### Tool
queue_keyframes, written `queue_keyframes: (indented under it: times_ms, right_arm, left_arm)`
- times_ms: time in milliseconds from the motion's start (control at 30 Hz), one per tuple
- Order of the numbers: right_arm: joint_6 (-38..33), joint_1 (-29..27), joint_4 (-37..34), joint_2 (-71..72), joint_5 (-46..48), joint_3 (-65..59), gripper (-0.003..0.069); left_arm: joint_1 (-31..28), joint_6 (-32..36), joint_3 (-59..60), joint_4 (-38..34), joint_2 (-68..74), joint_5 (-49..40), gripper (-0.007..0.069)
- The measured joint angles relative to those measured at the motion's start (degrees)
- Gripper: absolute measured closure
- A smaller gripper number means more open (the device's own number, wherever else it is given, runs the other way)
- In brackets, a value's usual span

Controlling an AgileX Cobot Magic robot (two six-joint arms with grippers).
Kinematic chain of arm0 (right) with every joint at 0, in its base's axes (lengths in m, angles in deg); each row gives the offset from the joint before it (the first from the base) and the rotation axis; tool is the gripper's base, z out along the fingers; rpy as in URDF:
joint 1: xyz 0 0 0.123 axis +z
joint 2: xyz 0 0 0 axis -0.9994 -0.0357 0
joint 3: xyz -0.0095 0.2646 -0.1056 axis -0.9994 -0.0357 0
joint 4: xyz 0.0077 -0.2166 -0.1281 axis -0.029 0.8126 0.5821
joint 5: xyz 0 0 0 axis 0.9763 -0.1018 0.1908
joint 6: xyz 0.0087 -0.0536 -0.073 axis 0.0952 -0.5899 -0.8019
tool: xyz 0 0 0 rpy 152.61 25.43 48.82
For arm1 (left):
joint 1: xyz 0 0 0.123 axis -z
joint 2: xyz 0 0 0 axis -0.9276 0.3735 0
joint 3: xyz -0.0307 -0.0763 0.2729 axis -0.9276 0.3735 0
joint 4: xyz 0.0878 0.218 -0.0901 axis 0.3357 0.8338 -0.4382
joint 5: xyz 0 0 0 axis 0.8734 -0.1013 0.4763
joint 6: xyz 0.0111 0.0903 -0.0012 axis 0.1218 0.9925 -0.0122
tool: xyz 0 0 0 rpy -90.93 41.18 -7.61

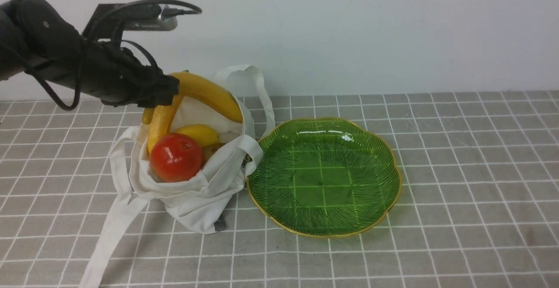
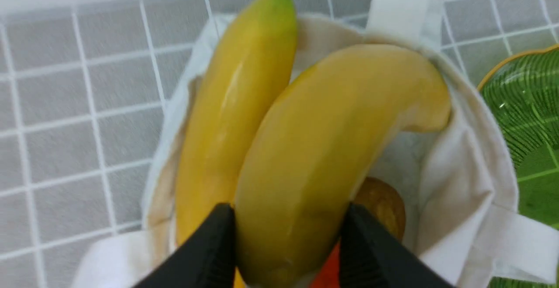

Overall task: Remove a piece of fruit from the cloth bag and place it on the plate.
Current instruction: Use the left arm to put the banana into the empty plate on the right

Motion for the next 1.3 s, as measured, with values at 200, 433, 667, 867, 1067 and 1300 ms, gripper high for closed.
queue_keyframes:
  times_ms: [200,433,667,867,1067,1300]
  right_arm:
    - [0.00,0.00,0.00,0.00,0.00,0.00,0.0674]
    - [0.00,0.00,0.00,0.00,0.00,0.00,0.0674]
    - [0.00,0.00,0.00,0.00,0.00,0.00,0.0674]
    - [0.00,0.00,0.00,0.00,0.00,0.00,0.0674]
    - [0.00,0.00,0.00,0.00,0.05,0.00,0.0674]
    - [0.00,0.00,0.00,0.00,0.05,0.00,0.0674]
  left_arm:
    - [0.00,0.00,0.00,4.05,-5.64,-3.97,0.0349]
    - [0.00,-3.16,0.00,8.21,-17.21,-10.26,0.0349]
    - [0.00,-6.70,-0.04,-6.30,-23.13,-17.88,0.0349]
    - [2.52,3.61,1.34,-23.68,-15.53,-22.09,0.0349]
    - [10.92,8.04,1.34,-28.24,-4.40,-15.40,0.0349]
    - [15.38,9.22,1.34,-29.55,4.31,-4.22,0.0313]
